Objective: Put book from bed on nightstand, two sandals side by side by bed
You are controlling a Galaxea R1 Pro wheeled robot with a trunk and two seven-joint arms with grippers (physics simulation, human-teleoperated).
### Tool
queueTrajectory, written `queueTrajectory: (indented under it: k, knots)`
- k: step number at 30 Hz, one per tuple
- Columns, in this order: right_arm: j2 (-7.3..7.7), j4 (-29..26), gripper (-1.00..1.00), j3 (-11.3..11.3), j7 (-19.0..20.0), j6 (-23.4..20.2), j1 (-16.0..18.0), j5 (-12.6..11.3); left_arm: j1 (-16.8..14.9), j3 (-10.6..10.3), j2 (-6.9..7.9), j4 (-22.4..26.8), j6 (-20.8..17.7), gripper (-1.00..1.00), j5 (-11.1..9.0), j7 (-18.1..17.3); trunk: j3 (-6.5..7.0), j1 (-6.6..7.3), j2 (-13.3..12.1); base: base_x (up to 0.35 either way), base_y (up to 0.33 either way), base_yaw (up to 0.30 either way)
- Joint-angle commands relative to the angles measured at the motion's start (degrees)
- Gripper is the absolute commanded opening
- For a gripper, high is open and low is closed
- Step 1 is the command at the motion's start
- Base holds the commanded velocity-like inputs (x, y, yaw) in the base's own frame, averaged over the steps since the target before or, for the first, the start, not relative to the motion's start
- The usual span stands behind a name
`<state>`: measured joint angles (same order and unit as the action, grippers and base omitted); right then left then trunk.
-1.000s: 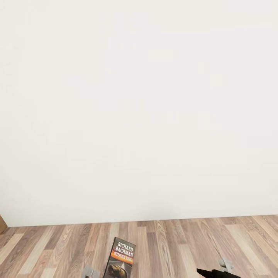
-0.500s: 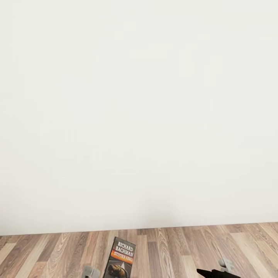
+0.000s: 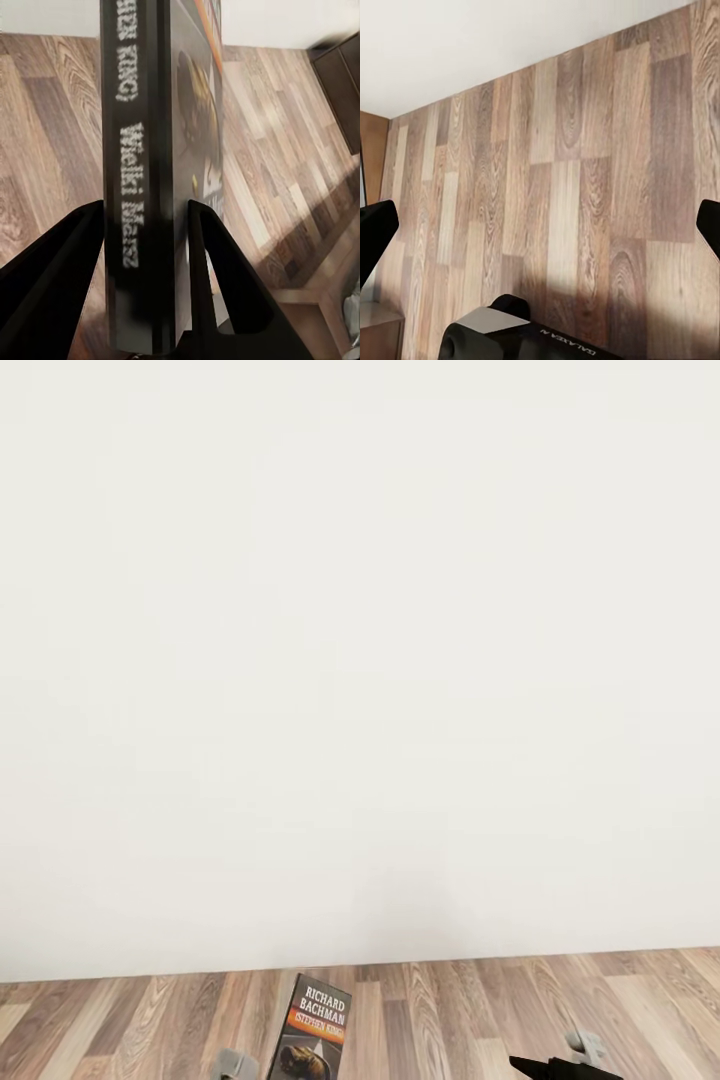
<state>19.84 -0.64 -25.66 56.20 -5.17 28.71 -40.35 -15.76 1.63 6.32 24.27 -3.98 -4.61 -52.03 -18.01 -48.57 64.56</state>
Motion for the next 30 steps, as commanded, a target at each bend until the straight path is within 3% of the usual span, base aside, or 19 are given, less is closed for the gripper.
queueTrajectory:
  k: [1,15,30]
  knots:
    - [0.02,0.0,1.0,-0.3,0.2,-0.5,0.0,-0.6,0.0,0.1,-0.02,0.0,-0.4,-1.0,-0.3,-0.3,-0.07,-0.03,0.0,0.32,0.0,0.0]
    - [0.02,-0.1,1.0,-0.4,0.2,-0.6,0.0,-0.6,0.0,0.1,-0.08,0.0,-0.4,-1.0,-0.3,-0.3,-0.07,-0.03,0.0,0.327,0.0,-0.025]
    - [0.02,-0.1,1.0,-0.4,0.2,-0.6,0.0,-0.6,0.0,0.1,-0.08,0.0,-0.4,-1.0,-0.3,-0.3,-0.07,-0.03,0.0,0.328,0.0,-0.153]
